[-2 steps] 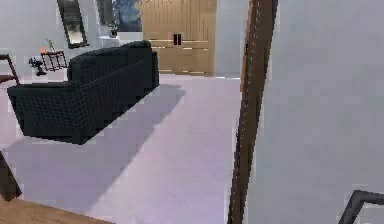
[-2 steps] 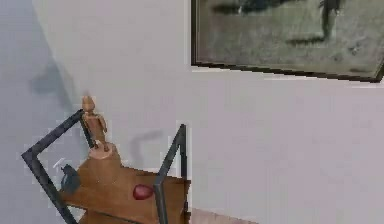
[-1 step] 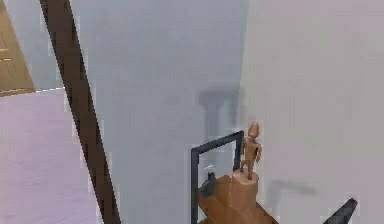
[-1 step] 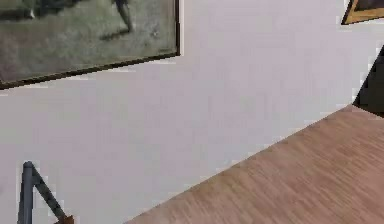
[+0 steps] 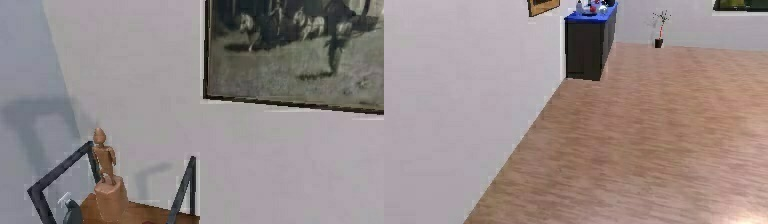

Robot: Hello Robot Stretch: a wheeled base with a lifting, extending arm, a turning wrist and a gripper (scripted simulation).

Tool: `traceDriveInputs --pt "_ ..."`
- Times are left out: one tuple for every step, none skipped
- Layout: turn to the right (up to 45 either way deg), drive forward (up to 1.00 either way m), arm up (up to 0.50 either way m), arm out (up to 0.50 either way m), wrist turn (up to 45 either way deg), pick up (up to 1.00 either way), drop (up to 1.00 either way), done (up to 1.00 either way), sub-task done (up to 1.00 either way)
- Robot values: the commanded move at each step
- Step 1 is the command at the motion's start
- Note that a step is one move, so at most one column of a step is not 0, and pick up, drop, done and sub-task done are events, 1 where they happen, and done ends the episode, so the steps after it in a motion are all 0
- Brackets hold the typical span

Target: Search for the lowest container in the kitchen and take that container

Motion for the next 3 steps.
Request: traceDriveInputs --pt "12.0 0.0 0.0 0.0 0.0 0.0 0.0 0.0 0.0" --pt "0.0 0.45 0.0 0.0 0.0 0.0 0.0 0.0 0.0" --pt "-45.0 0.0 0.0 0.0 0.0 0.0 0.0 0.0 0.0"
